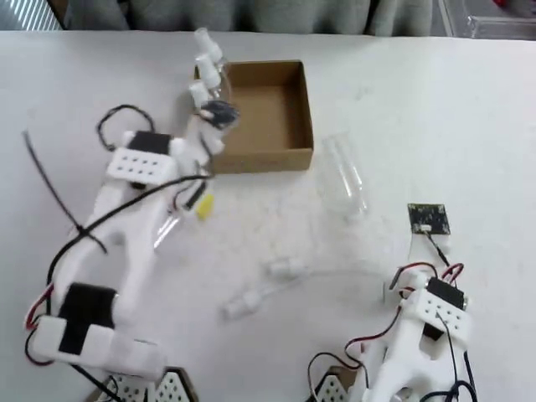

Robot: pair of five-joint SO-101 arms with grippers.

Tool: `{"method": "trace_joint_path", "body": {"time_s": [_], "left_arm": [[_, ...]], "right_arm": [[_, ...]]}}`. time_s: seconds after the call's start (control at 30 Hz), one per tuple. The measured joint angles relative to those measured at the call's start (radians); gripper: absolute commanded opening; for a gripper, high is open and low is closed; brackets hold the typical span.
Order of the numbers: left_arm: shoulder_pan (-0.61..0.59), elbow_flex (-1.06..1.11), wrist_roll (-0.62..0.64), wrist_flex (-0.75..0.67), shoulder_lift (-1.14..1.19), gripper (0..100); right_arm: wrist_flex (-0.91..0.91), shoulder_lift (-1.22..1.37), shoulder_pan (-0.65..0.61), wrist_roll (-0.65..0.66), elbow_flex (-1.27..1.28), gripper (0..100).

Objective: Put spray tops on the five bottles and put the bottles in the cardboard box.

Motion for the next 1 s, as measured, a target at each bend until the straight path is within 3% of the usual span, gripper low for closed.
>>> {"method": "trace_joint_path", "body": {"time_s": [0.17, 0.3, 0.47, 0.63, 0.83, 1.0], "left_arm": [[-0.164, 0.089, 0.27, 0.0, -0.126, 2], [-0.292, 0.203, 0.402, -0.026, -0.224, 2], [-0.405, 0.407, 0.473, -0.218, -0.33, 2], [-0.473, 0.531, 0.499, -0.422, -0.4, 2], [-0.488, 0.532, 0.502, -0.459, -0.405, 2], [-0.493, 0.479, 0.502, -0.462, -0.287, 2]], "right_arm": [[0.0, -0.005, -0.074, 0.0, 0.0, 4.2], [0.002, -0.005, -0.12, 0.003, -0.015, 4.5], [0.129, -0.005, -0.138, 0.106, -0.193, 4.2], [0.339, -0.005, -0.27, 0.238, -0.397, 4.6], [0.442, -0.005, -0.566, 0.391, -0.482, 5.0], [0.453, -0.005, -0.756, 0.497, -0.483, 16.9]]}}
